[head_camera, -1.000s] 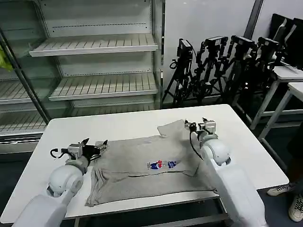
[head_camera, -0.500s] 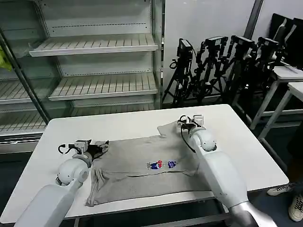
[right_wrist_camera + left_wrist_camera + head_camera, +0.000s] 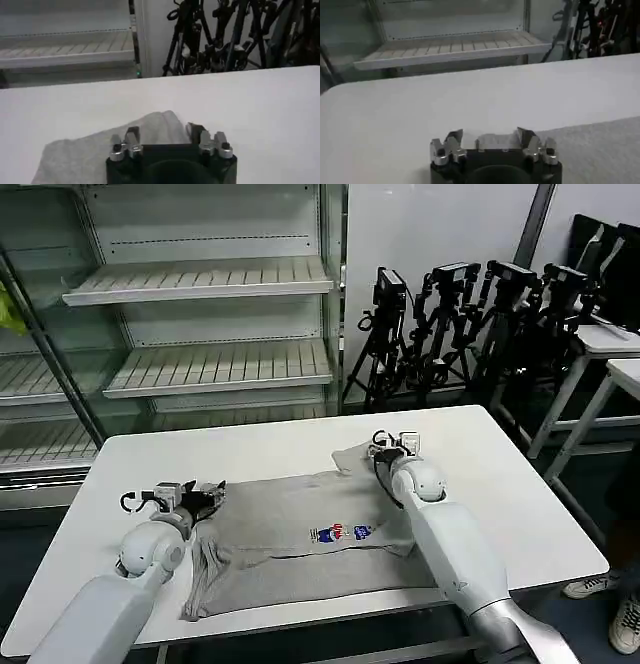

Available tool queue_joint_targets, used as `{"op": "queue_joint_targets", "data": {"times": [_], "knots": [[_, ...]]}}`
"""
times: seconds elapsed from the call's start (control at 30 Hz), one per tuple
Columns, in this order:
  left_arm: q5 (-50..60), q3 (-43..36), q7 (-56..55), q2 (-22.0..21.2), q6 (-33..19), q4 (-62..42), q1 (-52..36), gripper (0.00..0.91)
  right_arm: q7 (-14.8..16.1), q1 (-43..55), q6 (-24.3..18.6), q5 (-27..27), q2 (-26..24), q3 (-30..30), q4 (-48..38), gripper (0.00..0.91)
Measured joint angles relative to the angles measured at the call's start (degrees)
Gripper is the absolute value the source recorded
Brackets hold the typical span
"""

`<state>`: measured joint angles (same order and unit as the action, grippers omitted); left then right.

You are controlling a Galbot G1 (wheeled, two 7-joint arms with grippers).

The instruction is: Fold and organize the clothes.

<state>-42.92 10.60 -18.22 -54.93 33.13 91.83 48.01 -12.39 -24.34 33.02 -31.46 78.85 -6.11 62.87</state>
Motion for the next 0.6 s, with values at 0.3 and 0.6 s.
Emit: {"op": "queue_joint_targets", "data": {"times": [0.3,0.6], "knots": [[-1.5,0.6,0.9,0.3,0.0,1.1,1.3,0.020,0.0,-0.5,-0.1,-0.8,0.4,-0.5,0.2,0.000],[-3.3,1.6,2.0,0.2,-0.1,2.7,2.6,0.030,0.0,-1.6,-1.8,-1.0,0.4,-0.9,1.8,0.000]]}}
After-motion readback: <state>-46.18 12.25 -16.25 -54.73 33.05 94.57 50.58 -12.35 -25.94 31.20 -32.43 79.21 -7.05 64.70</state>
